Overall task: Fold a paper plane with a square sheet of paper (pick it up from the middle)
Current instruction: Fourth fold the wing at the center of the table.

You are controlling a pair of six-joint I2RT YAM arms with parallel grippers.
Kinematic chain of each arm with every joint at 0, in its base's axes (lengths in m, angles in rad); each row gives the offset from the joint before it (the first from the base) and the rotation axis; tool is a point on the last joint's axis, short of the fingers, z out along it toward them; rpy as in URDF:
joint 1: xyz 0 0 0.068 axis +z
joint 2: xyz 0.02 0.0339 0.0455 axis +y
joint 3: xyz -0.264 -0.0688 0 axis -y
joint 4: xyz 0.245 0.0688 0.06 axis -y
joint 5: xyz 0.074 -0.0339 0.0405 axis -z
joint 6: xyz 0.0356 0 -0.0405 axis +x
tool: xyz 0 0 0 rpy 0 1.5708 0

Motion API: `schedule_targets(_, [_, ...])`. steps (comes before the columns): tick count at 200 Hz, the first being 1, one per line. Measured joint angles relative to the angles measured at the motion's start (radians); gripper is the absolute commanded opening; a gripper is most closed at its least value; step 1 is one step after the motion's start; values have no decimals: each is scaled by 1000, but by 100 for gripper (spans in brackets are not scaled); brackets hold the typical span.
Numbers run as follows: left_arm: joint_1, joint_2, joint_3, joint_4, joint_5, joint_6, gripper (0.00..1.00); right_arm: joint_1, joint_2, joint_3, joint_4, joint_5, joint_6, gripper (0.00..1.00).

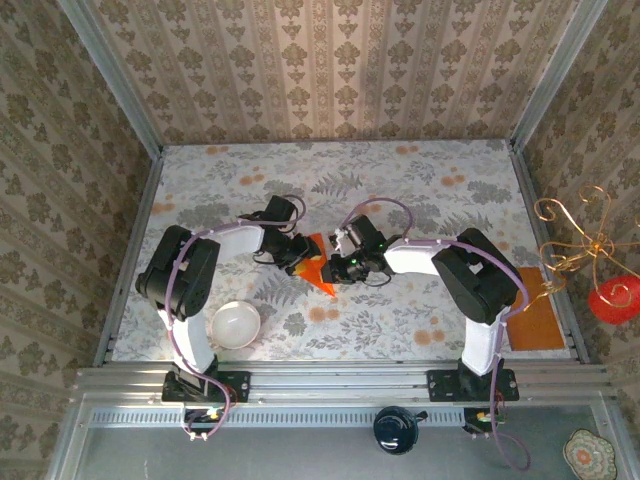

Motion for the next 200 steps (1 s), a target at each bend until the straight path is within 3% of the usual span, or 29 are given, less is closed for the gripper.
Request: schedule_targets(200, [1, 0, 0, 0, 3, 0, 52, 0, 24, 15, -25, 22, -1, 22])
